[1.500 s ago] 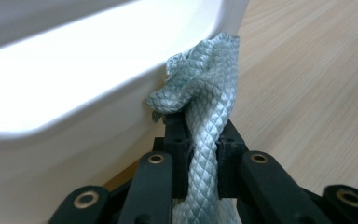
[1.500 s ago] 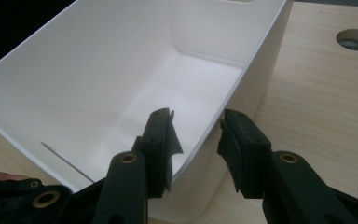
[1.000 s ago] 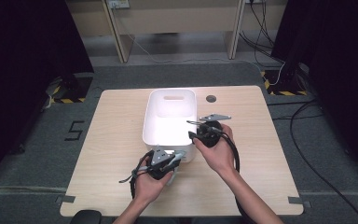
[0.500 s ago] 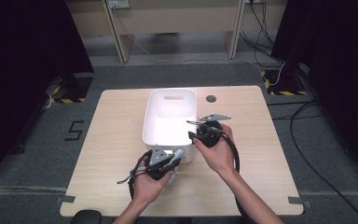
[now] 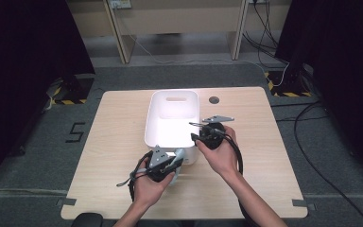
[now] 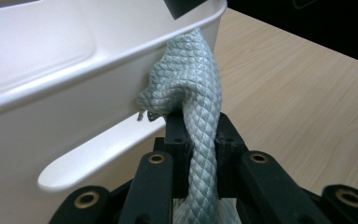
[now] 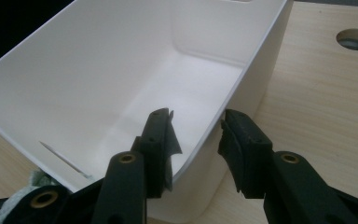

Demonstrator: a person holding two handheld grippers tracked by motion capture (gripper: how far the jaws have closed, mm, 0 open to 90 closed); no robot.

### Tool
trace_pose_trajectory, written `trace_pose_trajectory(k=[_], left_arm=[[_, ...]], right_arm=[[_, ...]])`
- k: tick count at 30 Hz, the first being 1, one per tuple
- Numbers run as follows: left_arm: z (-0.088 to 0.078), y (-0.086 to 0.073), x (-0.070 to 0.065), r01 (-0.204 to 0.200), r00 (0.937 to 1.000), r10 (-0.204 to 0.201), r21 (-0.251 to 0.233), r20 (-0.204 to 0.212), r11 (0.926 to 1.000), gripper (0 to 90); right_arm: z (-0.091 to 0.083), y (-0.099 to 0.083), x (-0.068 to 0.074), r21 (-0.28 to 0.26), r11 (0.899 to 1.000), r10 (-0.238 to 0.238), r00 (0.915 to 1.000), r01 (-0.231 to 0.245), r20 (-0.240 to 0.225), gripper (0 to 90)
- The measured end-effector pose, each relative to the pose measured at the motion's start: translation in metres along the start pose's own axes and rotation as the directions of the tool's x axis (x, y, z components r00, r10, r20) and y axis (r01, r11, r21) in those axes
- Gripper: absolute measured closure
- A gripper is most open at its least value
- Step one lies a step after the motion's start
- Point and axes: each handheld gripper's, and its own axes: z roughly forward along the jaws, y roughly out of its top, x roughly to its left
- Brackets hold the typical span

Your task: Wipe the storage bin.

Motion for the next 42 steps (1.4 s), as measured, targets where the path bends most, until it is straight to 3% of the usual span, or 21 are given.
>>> trace_pose_trajectory(k=[9, 28, 42], left_arm=[[0.006, 0.002, 0.001, 0.013, 0.9999, -0.013, -0.003, 0.011, 0.9999, 79.1], [0.018, 0.008, -0.007, -0.009, 0.9997, 0.008, 0.019, 0.025, 0.9998, 79.0], [0.023, 0.008, -0.007, -0.001, 0.9996, 0.0, 0.027, 0.029, 0.9996, 79.0]], right_arm=[[0.0, 0.0, 0.0, -0.001, 1.0, 0.0, 1.0, 0.0, 0.0, 62.4], [0.0, 0.0, 0.0, -0.001, 1.0, 0.001, 1.0, -0.001, -0.001, 62.3], [0.0, 0.0, 0.0, 0.0, 1.0, 0.002, 1.0, -0.002, -0.001, 62.2]])
